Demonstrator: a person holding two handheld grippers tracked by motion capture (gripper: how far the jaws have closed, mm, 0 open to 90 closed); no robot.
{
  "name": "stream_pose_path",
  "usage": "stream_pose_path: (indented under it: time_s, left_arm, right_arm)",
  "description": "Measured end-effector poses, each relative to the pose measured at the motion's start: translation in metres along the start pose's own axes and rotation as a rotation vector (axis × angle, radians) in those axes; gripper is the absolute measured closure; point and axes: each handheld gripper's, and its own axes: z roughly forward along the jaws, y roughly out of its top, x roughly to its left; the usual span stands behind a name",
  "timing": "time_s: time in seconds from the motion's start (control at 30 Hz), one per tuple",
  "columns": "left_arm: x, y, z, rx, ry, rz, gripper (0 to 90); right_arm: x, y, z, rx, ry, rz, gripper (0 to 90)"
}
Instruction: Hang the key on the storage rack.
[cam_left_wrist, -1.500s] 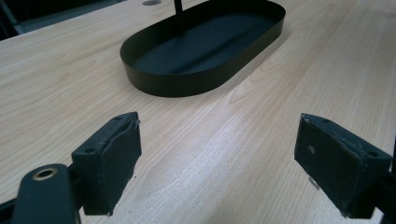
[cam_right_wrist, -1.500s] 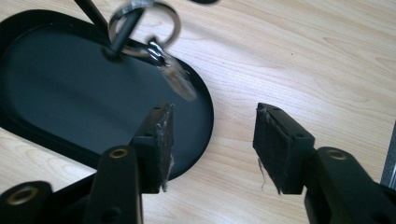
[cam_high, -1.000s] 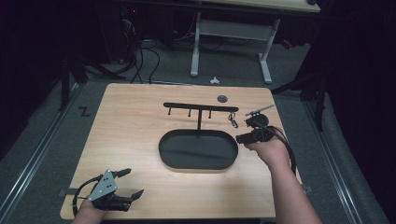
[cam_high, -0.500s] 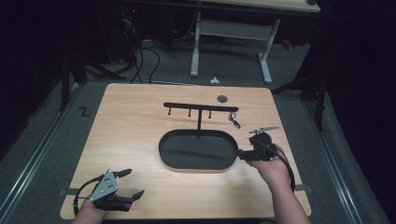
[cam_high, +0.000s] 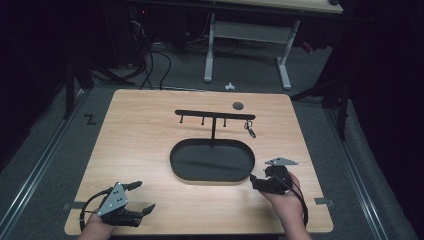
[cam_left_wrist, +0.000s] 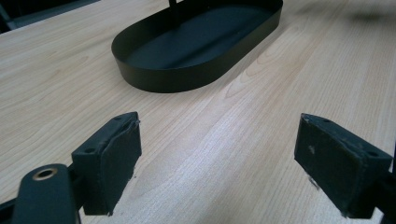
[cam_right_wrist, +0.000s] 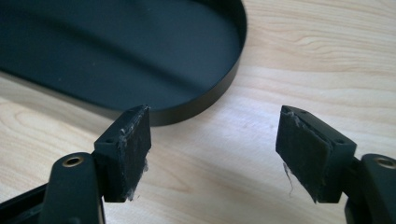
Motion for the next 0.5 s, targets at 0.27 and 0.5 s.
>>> stream_pose_path:
  time_s: [0.27,0.5]
  left_arm:
    - [0.0,-0.001,0.001,0.005,0.005,-0.004,15.2]
    - [-0.001,0.0,0.002,0.009,0.01,-0.005,15.2]
  right_arm:
    - [0.016,-0.028,0.0,-0.086,-0.009,-0.028,25.6]
    - [0.027,-0.063,-0.002,-0.164,0.0,-0.033,26.2]
